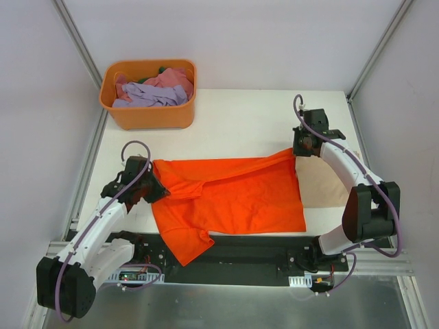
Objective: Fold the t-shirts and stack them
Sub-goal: Fold the flattened tshirt in 1/3 of the way
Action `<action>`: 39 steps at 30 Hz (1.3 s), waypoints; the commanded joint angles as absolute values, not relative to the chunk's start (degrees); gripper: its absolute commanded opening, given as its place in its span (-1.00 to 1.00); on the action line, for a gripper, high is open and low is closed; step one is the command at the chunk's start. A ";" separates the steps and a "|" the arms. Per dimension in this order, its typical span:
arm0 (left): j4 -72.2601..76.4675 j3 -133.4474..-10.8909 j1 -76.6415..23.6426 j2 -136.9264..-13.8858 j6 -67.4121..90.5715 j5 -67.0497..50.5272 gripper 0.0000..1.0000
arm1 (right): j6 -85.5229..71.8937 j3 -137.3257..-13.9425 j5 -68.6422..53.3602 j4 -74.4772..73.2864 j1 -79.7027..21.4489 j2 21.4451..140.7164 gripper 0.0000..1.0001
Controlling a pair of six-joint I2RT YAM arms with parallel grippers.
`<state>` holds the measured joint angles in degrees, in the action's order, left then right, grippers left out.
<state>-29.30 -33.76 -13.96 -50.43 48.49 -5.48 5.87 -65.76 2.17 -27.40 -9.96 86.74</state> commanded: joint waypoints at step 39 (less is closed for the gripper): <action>-19.25 -51.68 -7.22 -90.25 37.88 -5.19 0.98 | 0.09 -71.98 -4.49 -24.26 -16.61 103.17 0.95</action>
<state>-21.26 -49.78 -9.82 -85.89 40.21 -6.90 2.44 -69.21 -9.10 -23.75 -16.95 100.38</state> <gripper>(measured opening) 0.990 0.976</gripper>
